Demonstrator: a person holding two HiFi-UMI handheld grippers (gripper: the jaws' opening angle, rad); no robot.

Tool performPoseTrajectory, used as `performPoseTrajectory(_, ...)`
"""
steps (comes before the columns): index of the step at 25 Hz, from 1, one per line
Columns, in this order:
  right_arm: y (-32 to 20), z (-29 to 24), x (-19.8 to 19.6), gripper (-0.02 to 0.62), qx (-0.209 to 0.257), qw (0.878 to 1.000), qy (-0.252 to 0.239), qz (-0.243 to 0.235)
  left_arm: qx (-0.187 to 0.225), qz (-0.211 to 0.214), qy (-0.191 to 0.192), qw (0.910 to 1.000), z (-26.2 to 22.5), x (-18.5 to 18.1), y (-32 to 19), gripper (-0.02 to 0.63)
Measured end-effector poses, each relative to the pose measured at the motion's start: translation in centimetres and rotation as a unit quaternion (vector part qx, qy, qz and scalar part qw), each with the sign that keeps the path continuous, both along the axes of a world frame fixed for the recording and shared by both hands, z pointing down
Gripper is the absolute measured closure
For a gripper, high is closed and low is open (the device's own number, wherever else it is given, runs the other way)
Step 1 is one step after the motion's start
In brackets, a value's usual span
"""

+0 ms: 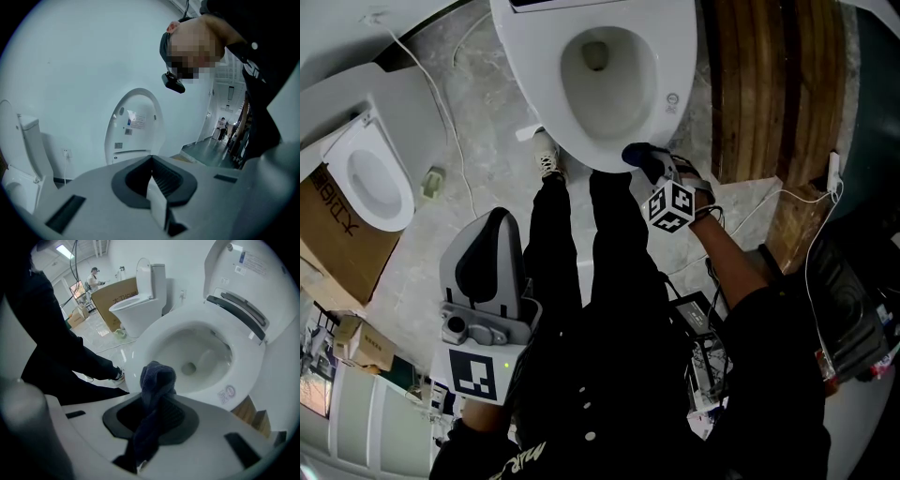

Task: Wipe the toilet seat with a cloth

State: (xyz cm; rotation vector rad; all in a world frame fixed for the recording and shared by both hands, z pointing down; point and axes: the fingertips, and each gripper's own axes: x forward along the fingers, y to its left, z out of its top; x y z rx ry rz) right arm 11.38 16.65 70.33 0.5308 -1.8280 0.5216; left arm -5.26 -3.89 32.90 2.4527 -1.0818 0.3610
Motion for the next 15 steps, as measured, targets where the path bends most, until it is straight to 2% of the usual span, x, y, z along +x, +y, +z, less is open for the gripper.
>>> performPoseTrajectory(10,1.4,-0.1,-2.3,0.512,-0.001,0.998,-0.011,-0.068,-0.002,-0.014,0.001,0.9999,0.3,-0.7,0.1,0.595)
performPoseTrajectory(15,2.1,0.0,-3.7,0.512,0.014,0.989,0.001,-0.149,-0.005,-0.022,0.001,0.9997,0.6,-1.4,0.2,0.595)
